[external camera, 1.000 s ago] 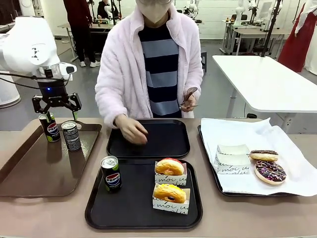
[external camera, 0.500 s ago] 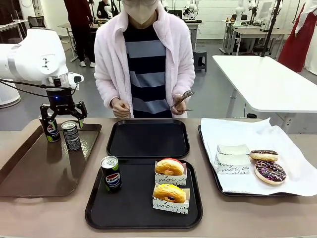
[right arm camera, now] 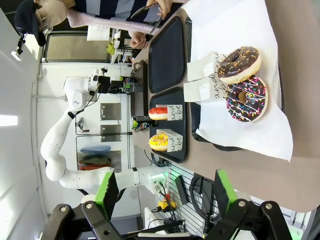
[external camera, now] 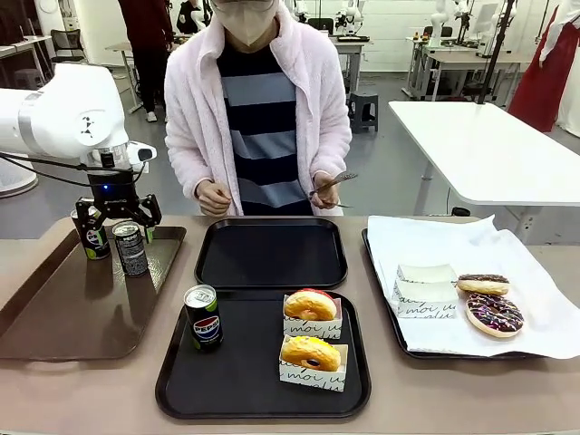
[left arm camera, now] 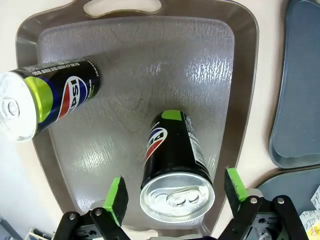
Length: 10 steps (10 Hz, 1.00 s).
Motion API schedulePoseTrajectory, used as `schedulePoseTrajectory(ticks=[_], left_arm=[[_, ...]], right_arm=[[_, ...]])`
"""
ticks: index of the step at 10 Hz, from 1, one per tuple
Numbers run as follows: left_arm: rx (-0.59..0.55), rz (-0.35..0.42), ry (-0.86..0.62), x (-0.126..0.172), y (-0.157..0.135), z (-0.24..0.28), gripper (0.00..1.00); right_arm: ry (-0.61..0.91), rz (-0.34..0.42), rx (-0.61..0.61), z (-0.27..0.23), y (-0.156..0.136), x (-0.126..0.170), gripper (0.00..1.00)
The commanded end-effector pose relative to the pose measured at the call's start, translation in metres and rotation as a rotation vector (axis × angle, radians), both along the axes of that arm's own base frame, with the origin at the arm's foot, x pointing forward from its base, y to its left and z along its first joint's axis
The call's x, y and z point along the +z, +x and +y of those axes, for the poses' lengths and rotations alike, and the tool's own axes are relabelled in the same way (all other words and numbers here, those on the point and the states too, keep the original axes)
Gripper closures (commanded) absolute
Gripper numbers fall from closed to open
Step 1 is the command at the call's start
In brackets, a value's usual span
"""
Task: Set up donuts and drinks on trays.
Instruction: Pick up one Pepsi coke from the Handle tray and place it on the Flat Tray without a Pepsi coke.
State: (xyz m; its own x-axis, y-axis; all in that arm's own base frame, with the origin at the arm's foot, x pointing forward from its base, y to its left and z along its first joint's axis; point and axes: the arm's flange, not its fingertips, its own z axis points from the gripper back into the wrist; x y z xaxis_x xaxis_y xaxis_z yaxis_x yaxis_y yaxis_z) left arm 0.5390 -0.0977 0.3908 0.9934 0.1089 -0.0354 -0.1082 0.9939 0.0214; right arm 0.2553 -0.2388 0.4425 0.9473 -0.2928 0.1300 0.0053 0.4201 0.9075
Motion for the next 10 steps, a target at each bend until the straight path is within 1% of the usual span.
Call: schedulePoseTrajectory(ticks=[1, 4, 5, 6, 7, 8, 10], left_arm=[[-0.036, -0.023, -0.009, -0.0066, -0.0071, 0.0044, 0.00], [-0.057, -0.032, 0.004, -0.0131, -0.0071, 0.0034, 0.00], [-0.064, -0.033, 0.002, -0.0134, -0.0074, 0.0036, 0.10], [-0.079, -0.043, 0.004, -0.0122, -0.0080, 0.0035, 0.59], [-0.084, -0.048, 0.005, -0.0114, -0.0079, 0.0034, 0.68], [-0.088, -0.046, 0.002, -0.0113, -0.0090, 0.0031, 1.00], [-0.099, -0.035, 0.003, -0.0096, -0.0097, 0.0025, 1.00]], right_arm=[[0.012, -0.020, 0.003, -0.0004, 0.0010, 0.0005, 0.00], [0.012, -0.020, 0.003, -0.0004, 0.0010, 0.0005, 0.00], [0.012, -0.020, 0.003, -0.0004, 0.0010, 0.0005, 0.00], [0.012, -0.020, 0.003, -0.0004, 0.0010, 0.0005, 0.00], [0.012, -0.020, 0.003, -0.0004, 0.0010, 0.0005, 0.00], [0.012, -0.020, 0.003, -0.0004, 0.0010, 0.0005, 0.00], [0.012, -0.020, 0.003, -0.0004, 0.0010, 0.0005, 0.00]])
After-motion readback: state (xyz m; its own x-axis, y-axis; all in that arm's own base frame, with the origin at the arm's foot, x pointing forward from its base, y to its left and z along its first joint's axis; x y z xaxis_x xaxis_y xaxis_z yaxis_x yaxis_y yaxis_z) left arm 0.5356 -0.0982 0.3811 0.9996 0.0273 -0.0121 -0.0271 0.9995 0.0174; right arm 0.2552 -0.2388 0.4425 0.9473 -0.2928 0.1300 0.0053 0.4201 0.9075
